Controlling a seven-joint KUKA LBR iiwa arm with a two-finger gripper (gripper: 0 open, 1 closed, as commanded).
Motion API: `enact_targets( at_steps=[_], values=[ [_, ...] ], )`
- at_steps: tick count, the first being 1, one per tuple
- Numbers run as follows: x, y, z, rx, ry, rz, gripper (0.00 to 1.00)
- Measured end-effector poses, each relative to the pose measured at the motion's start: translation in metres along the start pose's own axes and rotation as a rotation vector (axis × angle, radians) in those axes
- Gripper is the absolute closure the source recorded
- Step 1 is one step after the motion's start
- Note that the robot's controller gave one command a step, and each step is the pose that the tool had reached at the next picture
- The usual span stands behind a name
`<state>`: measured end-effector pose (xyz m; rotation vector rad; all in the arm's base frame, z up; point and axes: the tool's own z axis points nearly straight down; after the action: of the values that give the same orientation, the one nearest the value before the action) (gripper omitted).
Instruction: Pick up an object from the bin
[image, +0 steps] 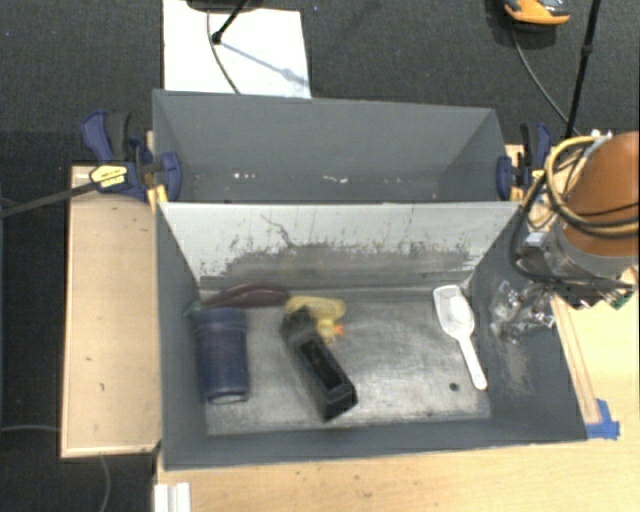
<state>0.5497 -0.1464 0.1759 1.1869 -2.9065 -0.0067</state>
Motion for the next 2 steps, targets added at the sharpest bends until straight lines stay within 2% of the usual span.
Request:
enact_targets(
  at_steps=[1, 2],
  values=[
    [-0.0152, -0.0005, 0.0998, -0.002, -0.016, -0.024, 0.00],
    [-0.0117, -0.0032, 0.1027, 0.005, -0.009, -0.029, 1.00]
  ],
)
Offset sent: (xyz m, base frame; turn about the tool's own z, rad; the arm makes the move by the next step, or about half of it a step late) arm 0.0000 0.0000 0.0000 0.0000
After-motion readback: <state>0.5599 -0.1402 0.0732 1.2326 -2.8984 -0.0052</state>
